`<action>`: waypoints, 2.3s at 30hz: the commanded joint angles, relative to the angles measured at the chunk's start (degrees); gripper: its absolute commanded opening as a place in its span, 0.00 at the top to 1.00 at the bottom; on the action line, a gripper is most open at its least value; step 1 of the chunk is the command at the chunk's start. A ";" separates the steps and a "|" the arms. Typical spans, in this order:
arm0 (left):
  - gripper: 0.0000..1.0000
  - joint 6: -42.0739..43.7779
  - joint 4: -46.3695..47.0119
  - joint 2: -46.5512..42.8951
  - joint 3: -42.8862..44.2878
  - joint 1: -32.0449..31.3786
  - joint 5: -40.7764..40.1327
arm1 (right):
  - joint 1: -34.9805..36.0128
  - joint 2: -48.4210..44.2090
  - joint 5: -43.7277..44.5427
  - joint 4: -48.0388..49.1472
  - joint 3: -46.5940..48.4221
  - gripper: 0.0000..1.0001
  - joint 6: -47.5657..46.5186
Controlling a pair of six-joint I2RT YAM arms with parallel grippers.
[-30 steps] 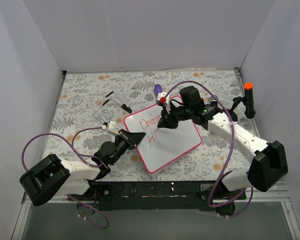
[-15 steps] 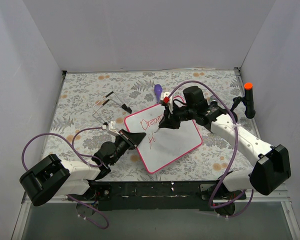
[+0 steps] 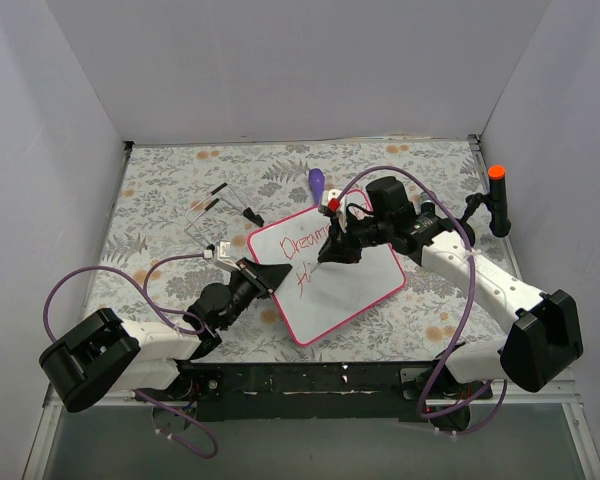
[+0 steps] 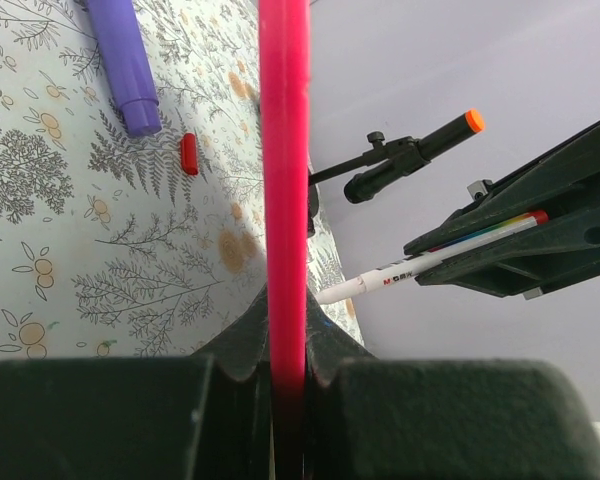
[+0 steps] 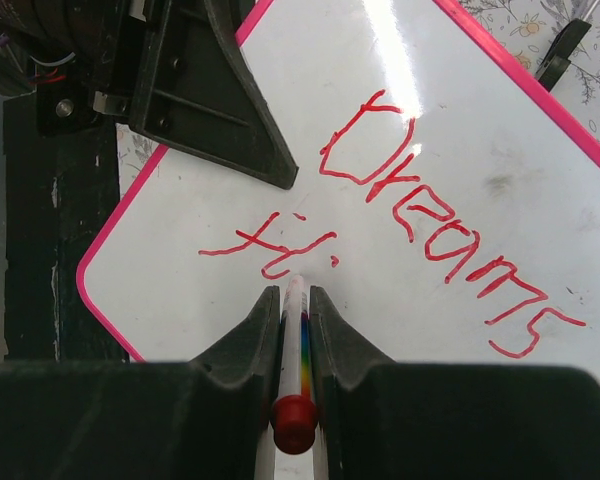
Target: Write a sentence on the whiteboard
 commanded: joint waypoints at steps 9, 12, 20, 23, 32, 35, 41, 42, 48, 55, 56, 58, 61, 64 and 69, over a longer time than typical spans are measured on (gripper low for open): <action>1.00 -2.84 11.98 -1.80 1.52 -0.11 0.15 | -0.07 1.51 0.62 3.11 0.91 0.99 1.17; 1.00 -2.84 11.98 -1.89 1.43 -0.11 0.06 | -0.07 1.34 1.76 3.46 0.73 0.99 1.44; 1.00 -2.76 11.63 -2.15 1.43 -0.11 -0.03 | -1.12 0.81 3.62 3.46 0.91 0.99 1.88; 1.00 -2.67 11.63 -2.15 1.43 -0.11 -0.03 | -1.03 0.72 2.83 3.03 0.65 0.99 1.79; 1.00 -2.67 11.63 -1.98 1.78 -0.11 -0.03 | -0.33 0.55 -2.71 0.13 -1.37 0.99 -1.55; 1.00 -2.58 11.72 -1.89 1.78 -0.11 0.06 | 0.11 0.20 -2.80 -0.66 -2.08 0.99 -2.34; 1.00 -2.67 11.63 -1.98 1.70 -0.11 0.06 | 0.55 -0.07 -2.45 -1.28 -2.87 0.99 -3.05; 1.00 -2.58 11.54 -1.98 1.70 -0.11 0.06 | 0.55 -0.07 -1.75 -1.20 -2.78 0.99 -2.96; 1.00 -2.76 11.72 -1.89 1.78 -0.11 0.15 | -0.85 0.28 3.09 -0.32 0.73 0.99 -0.94; 1.00 -2.76 11.45 -2.24 1.52 -0.11 0.06 | -2.79 0.28 1.25 -1.11 3.20 0.99 -0.15; 1.00 -2.76 11.54 -2.24 1.35 -0.11 0.15 | -2.88 0.20 1.50 -0.93 3.19 0.99 -0.06; 1.00 -2.84 11.63 -2.07 1.34 -0.11 0.06 | -3.05 0.11 1.94 -0.50 2.50 0.99 0.03; 1.00 -2.76 11.80 -1.98 1.52 -0.11 0.15 | -3.05 0.28 2.82 -0.14 2.23 0.99 0.12; 1.00 -2.76 11.80 -1.98 1.52 -0.11 0.15 | -3.05 0.81 3.18 -0.05 2.14 0.99 0.29; 1.00 -2.76 11.71 -2.07 1.43 -0.11 0.15 | -3.05 1.51 2.39 0.04 2.40 0.99 0.73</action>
